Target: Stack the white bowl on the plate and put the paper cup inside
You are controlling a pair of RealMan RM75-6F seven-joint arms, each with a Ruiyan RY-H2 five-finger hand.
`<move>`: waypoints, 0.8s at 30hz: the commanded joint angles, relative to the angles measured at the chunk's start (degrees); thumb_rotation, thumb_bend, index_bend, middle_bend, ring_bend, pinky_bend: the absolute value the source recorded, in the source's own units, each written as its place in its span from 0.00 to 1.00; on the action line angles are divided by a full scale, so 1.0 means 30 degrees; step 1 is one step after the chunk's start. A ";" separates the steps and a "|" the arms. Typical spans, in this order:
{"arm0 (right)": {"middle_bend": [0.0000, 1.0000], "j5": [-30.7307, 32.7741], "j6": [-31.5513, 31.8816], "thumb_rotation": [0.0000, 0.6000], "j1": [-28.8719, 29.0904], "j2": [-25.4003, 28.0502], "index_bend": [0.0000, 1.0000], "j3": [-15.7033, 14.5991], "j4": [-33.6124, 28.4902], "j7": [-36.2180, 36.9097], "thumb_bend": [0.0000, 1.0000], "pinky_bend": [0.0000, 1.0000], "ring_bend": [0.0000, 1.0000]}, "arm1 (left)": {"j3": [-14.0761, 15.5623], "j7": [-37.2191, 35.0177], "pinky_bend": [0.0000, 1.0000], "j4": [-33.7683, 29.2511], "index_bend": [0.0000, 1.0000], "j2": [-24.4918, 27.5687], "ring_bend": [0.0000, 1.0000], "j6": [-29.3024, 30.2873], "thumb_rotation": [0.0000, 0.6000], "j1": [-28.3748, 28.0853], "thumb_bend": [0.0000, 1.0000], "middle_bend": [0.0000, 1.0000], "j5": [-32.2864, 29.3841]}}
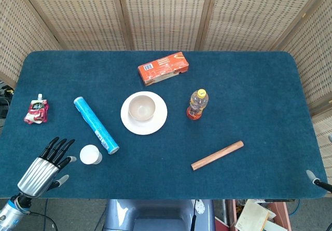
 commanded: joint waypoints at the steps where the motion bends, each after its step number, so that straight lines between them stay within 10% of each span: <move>1: 0.00 -0.0072 0.0056 1.00 -0.0016 0.0005 0.00 -0.0025 -0.0045 -0.0041 0.17 0.00 0.00 | -0.0103 -0.0659 0.00 0.0690 0.38 -0.0368 0.00 -0.0343 1.00 0.0211 0.20 0.00 -0.0244; 24: 0.00 -0.0118 0.0093 1.00 -0.0052 0.0089 0.00 -0.0022 -0.0080 0.0167 0.17 0.00 0.00 | -0.2001 -0.0536 0.00 0.2631 0.42 -0.2814 0.00 -0.4414 1.00 -0.1032 0.26 0.00 -0.1731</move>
